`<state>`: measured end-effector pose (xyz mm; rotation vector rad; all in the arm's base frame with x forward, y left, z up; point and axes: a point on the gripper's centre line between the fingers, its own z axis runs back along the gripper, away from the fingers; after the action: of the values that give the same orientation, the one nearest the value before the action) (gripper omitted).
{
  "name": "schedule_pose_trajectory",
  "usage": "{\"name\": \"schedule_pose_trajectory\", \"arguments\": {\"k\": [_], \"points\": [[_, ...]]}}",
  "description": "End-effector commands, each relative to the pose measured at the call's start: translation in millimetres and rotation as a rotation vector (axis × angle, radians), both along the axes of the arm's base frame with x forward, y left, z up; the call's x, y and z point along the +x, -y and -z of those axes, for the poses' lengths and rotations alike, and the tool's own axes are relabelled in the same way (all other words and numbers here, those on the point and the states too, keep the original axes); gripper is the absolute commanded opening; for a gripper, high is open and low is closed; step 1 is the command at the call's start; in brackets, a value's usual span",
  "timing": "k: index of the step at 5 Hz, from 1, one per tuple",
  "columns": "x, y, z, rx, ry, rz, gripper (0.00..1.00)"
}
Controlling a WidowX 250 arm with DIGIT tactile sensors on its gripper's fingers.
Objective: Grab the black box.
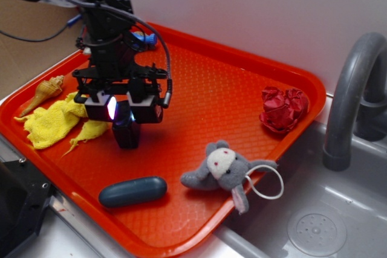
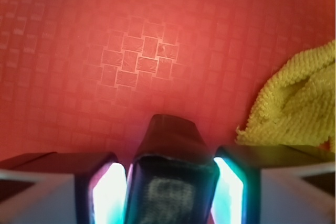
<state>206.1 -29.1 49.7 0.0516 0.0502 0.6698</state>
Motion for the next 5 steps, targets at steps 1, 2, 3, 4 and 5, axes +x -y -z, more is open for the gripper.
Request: {"name": "schedule_pose_trajectory", "arguments": {"k": [1, 2, 3, 4, 5], "points": [[12, -6, -44, 0.035, 0.167, 0.131, 0.0], [30, -19, -95, -0.054, 0.255, 0.324, 0.0], [39, -42, -142, -0.082, 0.171, 0.422, 0.0], [36, -70, -193, -0.075, 0.257, 0.421, 0.0], [30, -74, -183, 0.002, 0.203, 0.454, 0.0]]}}
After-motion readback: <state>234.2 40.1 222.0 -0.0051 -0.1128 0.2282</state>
